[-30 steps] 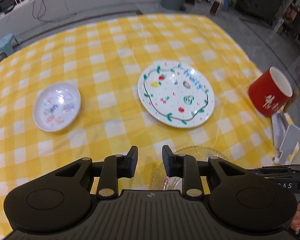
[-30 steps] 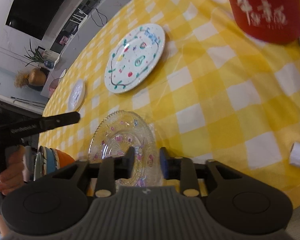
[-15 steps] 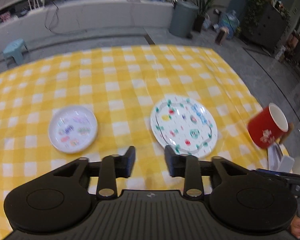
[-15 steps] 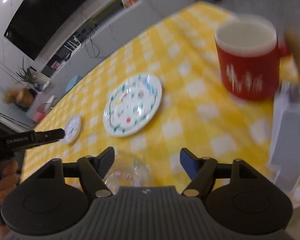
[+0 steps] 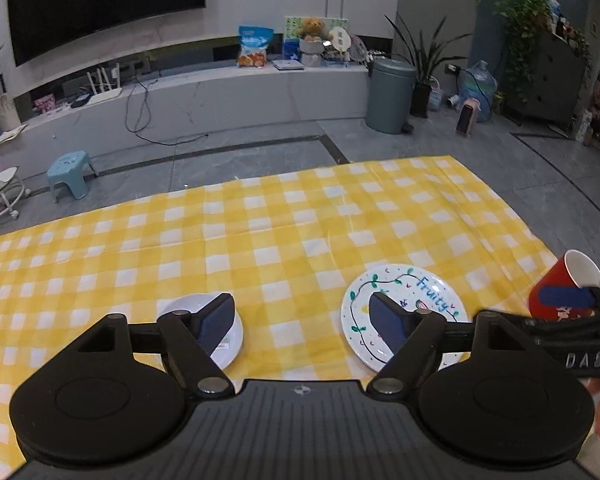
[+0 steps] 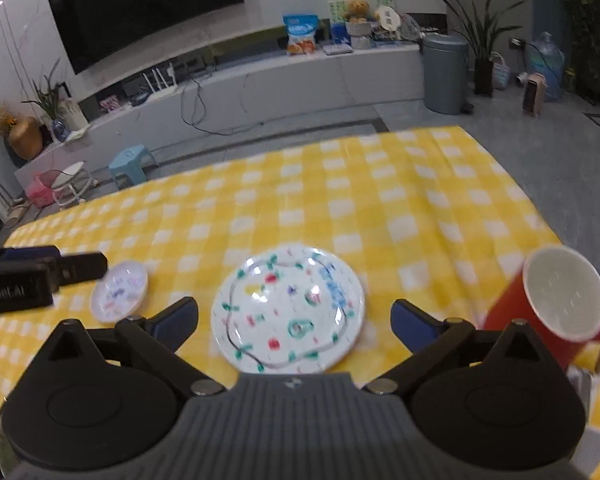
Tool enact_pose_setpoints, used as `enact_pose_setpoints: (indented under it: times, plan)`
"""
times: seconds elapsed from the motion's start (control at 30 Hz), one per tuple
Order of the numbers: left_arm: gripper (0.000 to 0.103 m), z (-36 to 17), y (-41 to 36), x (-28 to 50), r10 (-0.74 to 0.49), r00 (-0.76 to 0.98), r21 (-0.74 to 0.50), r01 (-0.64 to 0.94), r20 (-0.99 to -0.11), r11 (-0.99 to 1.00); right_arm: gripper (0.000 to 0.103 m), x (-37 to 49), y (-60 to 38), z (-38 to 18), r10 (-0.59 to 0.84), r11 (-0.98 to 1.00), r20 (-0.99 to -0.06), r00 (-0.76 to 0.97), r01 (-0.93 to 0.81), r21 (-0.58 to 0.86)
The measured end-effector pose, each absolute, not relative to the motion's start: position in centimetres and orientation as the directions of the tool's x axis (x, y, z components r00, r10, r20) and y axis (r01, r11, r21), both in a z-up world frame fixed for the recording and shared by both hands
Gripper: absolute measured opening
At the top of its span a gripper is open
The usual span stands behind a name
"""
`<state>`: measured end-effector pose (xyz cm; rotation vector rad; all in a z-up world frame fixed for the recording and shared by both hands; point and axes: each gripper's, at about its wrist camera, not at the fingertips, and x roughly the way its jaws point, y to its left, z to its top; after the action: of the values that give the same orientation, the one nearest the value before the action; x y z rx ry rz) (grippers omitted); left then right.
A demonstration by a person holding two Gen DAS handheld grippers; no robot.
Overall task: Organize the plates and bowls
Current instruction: 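Move both tools to the rim of the white Fruity plate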
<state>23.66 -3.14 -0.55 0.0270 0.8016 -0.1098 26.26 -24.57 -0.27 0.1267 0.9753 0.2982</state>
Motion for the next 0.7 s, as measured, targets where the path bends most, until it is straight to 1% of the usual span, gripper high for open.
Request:
enact_pose_setpoints:
  times: [0.07, 0.17, 0.27, 0.37, 0.43, 0.5, 0.57, 0.63, 0.7]
  plan:
    - [0.093, -0.7, -3.2, 24.1, -0.125, 0.665, -0.021, 0.162, -0.737, 0.987, 0.1, 27.2, -25.2, -0.6, 0.365, 0.931, -0.787, 0.497, -0.214, 0.296]
    - [0.093, -1.1, -3.2, 24.6, -0.121, 0.673, -0.004, 0.173, -0.73, 0.985, 0.1, 28.1, -27.2, -1.9, 0.388, 0.916, -0.775, 0.499, -0.12, 0.382]
    - [0.093, -1.8, -2.7, 25.6, -0.129, 0.657, -0.029, 0.161, -0.743, 0.987, 0.1, 27.9, -29.6, -3.8, 0.422, 0.874, -0.718, 0.554, -0.038, 0.485]
    - [0.093, -2.6, -2.0, 26.7, -0.162, 0.63, -0.084, 0.151, -0.76, 0.985, 0.1, 28.2, -30.5, -5.6, 0.389, 0.871, -0.736, 0.554, 0.041, 0.49]
    - [0.093, -3.1, -1.5, 27.3, -0.176, 0.628, -0.118, 0.133, -0.758, 0.984, 0.1, 28.9, -30.9, -6.6, 0.413, 0.845, -0.741, 0.53, 0.08, 0.528]
    - [0.093, -3.6, -1.2, 28.0, -0.193, 0.606, -0.133, 0.143, -0.772, 0.981, 0.1, 29.8, -31.4, -7.8, 0.514, 0.775, -0.706, 0.486, 0.088, 0.625]
    - [0.093, -4.3, -1.1, 28.7, -0.207, 0.579, -0.136, 0.164, -0.789, 0.977, 0.1, 29.8, -31.8, -8.2, 0.542, 0.723, -0.667, 0.512, 0.121, 0.68]
    - [0.093, -5.2, -0.9, 29.1, -0.217, 0.553, -0.147, 0.168, -0.804, 0.975, 0.1, 30.1, -31.9, -8.5, 0.557, 0.702, -0.646, 0.523, 0.119, 0.702]
    - [0.089, -6.2, -0.1, 29.2, -0.251, 0.534, -0.193, 0.164, -0.807, 0.967, 0.1, 30.3, -31.8, -8.9, 0.579, 0.691, -0.633, 0.514, 0.102, 0.715]
